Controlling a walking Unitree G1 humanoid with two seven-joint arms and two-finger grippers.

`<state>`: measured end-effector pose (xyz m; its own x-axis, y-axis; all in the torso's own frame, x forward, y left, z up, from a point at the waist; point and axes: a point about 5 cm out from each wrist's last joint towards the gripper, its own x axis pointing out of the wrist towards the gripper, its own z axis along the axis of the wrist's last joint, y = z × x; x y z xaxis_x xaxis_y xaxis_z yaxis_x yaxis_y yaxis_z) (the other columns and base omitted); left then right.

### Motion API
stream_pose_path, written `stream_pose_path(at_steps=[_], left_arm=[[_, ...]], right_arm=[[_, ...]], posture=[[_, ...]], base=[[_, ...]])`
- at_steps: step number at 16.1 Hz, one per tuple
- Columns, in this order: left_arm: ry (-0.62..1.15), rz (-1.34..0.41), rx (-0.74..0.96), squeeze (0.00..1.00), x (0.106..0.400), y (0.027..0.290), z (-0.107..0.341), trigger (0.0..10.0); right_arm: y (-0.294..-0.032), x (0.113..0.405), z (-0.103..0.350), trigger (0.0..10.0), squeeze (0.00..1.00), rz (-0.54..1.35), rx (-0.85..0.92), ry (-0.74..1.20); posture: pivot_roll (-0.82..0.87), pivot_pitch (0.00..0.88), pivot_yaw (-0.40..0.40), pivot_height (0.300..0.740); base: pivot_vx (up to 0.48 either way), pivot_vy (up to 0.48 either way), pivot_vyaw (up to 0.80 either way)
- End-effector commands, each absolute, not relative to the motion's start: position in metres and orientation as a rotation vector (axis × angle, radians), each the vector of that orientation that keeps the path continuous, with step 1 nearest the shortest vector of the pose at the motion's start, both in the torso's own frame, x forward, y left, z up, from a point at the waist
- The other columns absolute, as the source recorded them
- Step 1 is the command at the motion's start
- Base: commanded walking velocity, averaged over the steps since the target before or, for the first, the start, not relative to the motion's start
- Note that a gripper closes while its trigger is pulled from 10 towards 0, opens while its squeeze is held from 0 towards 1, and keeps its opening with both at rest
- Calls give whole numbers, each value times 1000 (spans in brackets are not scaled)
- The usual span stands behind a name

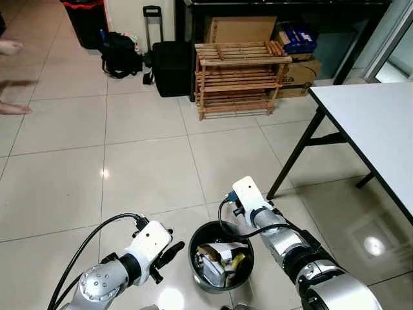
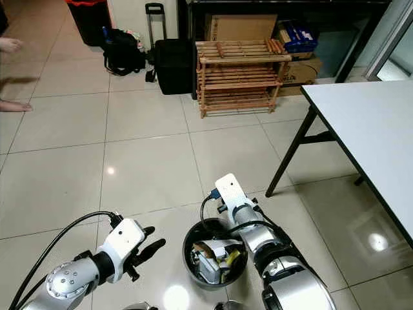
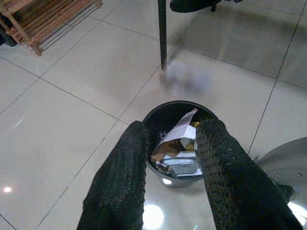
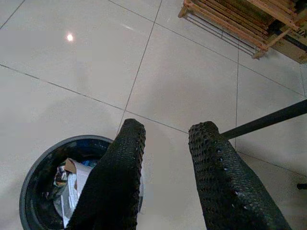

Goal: Picking trash to rubbish bin

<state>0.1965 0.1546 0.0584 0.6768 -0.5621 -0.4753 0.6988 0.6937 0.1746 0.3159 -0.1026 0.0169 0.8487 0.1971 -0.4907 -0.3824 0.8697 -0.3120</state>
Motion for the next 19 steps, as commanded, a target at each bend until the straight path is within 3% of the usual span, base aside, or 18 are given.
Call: stream_pose_path(at_steps=[1,5,6,7,11,14,19], left_arm=[[410,-739,351,0,194,153,59,10000],[394,-689,354,0,197,154,59,10000],[394,-566,323,0,204,160,58,10000],[386,-437,237,0,210,166,57,10000],[421,-413,189,0,213,157,37,10000],[501,-413,184,0,214,154,11,10000],[804,-321,134,0,180,165,-63,10000]], right_arm=[[-104,320,21,10000,1000,304,-417,452],[-108,319,20,10000,1000,294,-395,453],[-111,317,19,10000,365,281,-323,443],[-120,309,14,10000,0,239,-223,451],[-140,267,-15,10000,0,167,-130,511],[-156,233,-33,10000,0,58,-89,570],[-174,195,-72,10000,0,-83,-58,812]], posture=[[82,108,-67,740],[85,96,-71,740],[85,86,-75,740],[76,74,-72,740],[35,19,-32,740],[5,0,-2,740],[9,0,-14,740]], base=[[0,0,0],[0,0,0],[0,0,0],[0,0,0],[0,0,0],[0,0,-748],[0,0,-788]])
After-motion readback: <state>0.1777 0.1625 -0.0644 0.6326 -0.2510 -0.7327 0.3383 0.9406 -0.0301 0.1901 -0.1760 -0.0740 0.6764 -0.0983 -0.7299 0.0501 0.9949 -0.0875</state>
